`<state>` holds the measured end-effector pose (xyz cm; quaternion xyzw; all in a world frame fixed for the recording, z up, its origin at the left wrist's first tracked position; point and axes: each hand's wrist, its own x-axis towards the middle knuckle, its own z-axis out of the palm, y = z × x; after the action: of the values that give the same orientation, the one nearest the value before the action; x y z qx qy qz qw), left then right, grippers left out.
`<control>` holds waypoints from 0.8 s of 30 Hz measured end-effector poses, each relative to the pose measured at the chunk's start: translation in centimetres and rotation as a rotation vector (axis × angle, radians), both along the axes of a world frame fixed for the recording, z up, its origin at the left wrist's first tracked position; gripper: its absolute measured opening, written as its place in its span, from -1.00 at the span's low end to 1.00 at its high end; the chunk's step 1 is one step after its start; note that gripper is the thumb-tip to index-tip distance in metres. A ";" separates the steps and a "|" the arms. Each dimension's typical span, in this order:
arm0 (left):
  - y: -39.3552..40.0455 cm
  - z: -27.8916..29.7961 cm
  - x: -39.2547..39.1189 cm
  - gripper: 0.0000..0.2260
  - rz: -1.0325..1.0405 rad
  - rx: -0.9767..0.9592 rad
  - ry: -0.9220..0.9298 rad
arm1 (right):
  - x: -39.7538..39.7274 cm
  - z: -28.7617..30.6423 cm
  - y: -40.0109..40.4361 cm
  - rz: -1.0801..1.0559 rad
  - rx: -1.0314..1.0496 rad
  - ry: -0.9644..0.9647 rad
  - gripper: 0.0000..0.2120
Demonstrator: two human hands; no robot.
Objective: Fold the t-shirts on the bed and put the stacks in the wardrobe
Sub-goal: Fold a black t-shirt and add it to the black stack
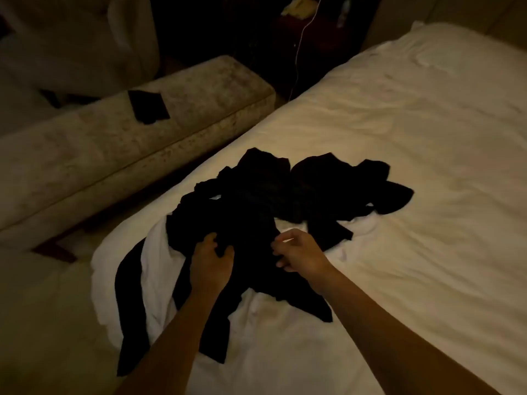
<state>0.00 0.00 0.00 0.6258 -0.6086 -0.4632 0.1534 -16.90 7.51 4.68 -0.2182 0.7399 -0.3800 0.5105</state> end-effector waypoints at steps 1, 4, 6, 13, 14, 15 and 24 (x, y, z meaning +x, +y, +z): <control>-0.8 -0.5 0.1 -0.50 0.031 -0.098 -0.028 | 0.4 -0.5 -1.1 0.021 0.012 -0.010 -0.78; -2.9 -1.2 0.3 -0.32 0.080 -0.263 -0.172 | 1.4 -3.1 -3.9 0.114 0.035 0.040 -0.49; -4.6 -2.4 0.4 -0.24 0.066 -0.205 -0.200 | 2.4 -4.3 -5.4 0.184 0.022 0.079 -0.27; -5.5 -2.4 0.2 -0.77 0.028 -0.254 -0.177 | 4.6 -7.7 -8.2 0.215 0.068 0.076 -0.36; -5.2 -1.9 0.0 -0.82 0.014 -0.284 -0.159 | 4.8 -7.5 -8.3 0.223 0.082 0.075 -0.45; -5.0 -1.3 -0.2 -0.86 -0.001 -0.320 -0.131 | 4.8 -7.3 -8.5 0.238 0.088 0.081 -0.58; -0.4 4.2 -3.5 -0.71 0.008 -0.423 0.147 | 0.9 0.8 -5.2 -0.116 -0.145 -0.157 -0.80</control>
<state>-3.54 -0.43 4.19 0.5466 -0.6769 -0.3691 0.3268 -16.04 2.31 5.44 -0.1808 0.6797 -0.4772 0.5270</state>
